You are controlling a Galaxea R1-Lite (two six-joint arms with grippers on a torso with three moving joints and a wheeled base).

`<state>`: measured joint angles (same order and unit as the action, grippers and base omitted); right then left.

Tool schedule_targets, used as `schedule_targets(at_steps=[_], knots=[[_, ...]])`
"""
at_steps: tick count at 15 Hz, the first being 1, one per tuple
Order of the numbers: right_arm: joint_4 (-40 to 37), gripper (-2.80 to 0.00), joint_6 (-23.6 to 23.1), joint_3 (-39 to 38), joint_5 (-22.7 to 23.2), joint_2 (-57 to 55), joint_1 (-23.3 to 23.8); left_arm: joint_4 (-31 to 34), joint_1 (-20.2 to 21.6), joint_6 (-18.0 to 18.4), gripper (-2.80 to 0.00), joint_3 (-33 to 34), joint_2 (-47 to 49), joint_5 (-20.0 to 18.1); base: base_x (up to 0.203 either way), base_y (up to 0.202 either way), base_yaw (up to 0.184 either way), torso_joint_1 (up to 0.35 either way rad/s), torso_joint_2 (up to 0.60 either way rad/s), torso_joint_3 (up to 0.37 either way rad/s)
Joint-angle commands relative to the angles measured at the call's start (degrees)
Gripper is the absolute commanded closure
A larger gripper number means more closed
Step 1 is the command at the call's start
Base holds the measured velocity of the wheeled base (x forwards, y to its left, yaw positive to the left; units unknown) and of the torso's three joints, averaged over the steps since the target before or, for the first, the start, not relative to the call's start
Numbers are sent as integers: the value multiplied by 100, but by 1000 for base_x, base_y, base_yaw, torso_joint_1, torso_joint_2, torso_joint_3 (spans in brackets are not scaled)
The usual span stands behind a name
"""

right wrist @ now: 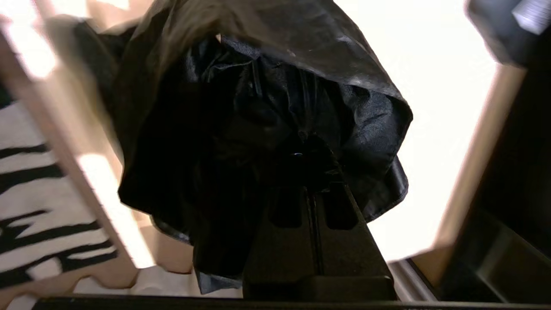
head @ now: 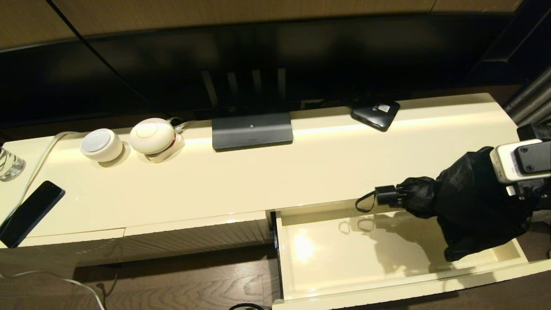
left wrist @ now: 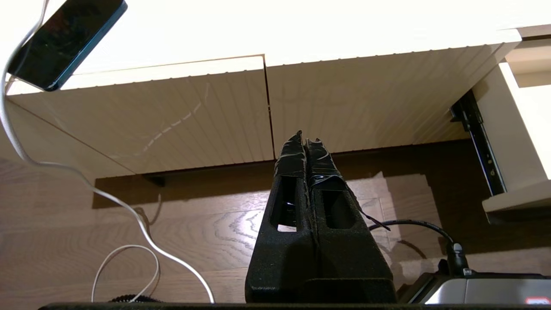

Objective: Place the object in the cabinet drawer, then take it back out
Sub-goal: Take the umbrella out of the drawer and put it on the table

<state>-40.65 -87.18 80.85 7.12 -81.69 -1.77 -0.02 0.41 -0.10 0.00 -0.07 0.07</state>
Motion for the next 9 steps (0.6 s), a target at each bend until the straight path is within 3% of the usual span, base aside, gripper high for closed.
schedule_targets(at_steps=[1,3,9], knots=[[19,0,-8,335,15,-125,138,-6,2,1,0,18,7,1,0,0,0,0,0,0],[207,0,29,440,17,-302,259,-6,2,1,0,18,7,1,0,0,0,0,0,0],[1385,0,875,1028,-23,-1571,309,-6,2,1,0,18,7,1,0,0,0,0,0,0]])
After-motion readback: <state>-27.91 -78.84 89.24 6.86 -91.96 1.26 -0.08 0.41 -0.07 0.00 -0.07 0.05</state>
